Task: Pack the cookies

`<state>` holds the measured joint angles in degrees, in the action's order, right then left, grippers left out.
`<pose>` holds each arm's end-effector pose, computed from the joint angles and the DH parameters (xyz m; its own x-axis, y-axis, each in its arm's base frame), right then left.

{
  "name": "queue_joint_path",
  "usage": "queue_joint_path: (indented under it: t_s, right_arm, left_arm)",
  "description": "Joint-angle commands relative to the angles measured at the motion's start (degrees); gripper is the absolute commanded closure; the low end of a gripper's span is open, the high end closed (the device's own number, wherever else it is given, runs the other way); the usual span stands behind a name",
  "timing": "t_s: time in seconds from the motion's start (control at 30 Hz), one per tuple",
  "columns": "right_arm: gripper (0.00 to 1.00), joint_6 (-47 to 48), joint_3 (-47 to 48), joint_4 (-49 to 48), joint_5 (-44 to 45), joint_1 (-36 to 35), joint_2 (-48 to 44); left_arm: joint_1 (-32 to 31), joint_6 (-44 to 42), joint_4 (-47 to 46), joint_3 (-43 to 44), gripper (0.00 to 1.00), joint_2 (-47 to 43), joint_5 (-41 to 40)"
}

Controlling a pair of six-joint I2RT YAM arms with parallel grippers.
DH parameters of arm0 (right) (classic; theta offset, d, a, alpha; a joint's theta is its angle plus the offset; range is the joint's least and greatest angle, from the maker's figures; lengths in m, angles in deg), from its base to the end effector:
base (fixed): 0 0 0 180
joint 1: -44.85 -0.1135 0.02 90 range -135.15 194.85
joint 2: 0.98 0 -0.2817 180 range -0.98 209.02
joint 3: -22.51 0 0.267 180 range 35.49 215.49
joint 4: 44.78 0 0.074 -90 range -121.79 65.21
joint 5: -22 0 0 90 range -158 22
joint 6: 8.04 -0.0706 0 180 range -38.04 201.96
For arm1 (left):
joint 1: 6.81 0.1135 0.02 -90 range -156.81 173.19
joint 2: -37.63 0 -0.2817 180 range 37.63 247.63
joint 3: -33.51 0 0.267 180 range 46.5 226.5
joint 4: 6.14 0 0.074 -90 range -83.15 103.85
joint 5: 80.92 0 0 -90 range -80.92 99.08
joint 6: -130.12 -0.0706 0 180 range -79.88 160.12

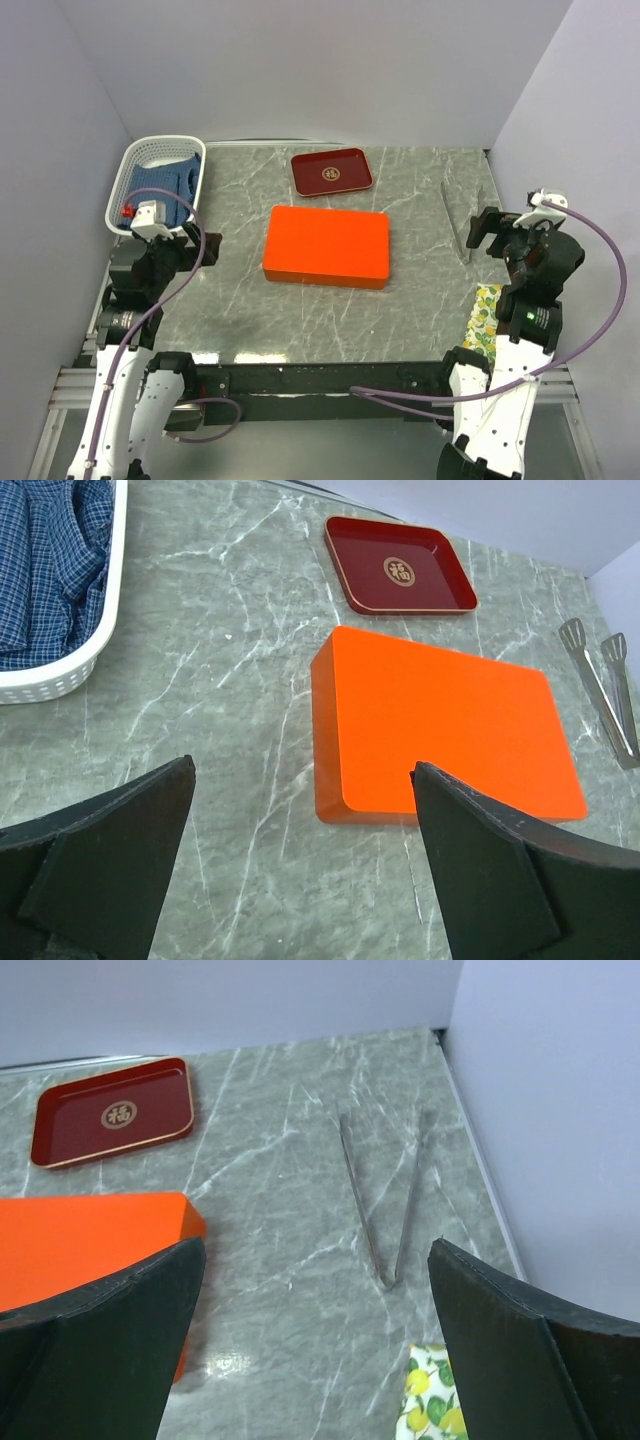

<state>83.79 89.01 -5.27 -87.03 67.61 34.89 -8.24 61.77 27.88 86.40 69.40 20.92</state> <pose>0.1569 -0.0409 0.3929 -0.1445 0.0279 -0.9891 0.0641 0.9978 0.0188 0.1686 -0.0187 0.3261 -0.2902 -0.3540 -0.8891 0.1262 0.9068 -0.4022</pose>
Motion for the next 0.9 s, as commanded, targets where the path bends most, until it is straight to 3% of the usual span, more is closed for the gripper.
queue_joint_path:
  t_s: [0.0,0.5,0.87]
  right_arm:
    - [0.0,-4.1,-1.22,0.2,5.48,0.26,-2.21]
    - [0.0,-12.1,-0.34,1.86,14.71,0.18,-4.42]
    - [0.0,-12.11,-1.66,-0.33,15.25,0.18,-4.94]
  left_arm:
    - [-0.15,-1.17,-2.05,0.35,0.04,-1.71,-0.23]
    - [-1.38,-1.26,-2.05,-0.26,0.04,-5.75,-1.55]
    - [-1.38,-1.52,-1.35,0.18,0.04,-4.7,-3.4]
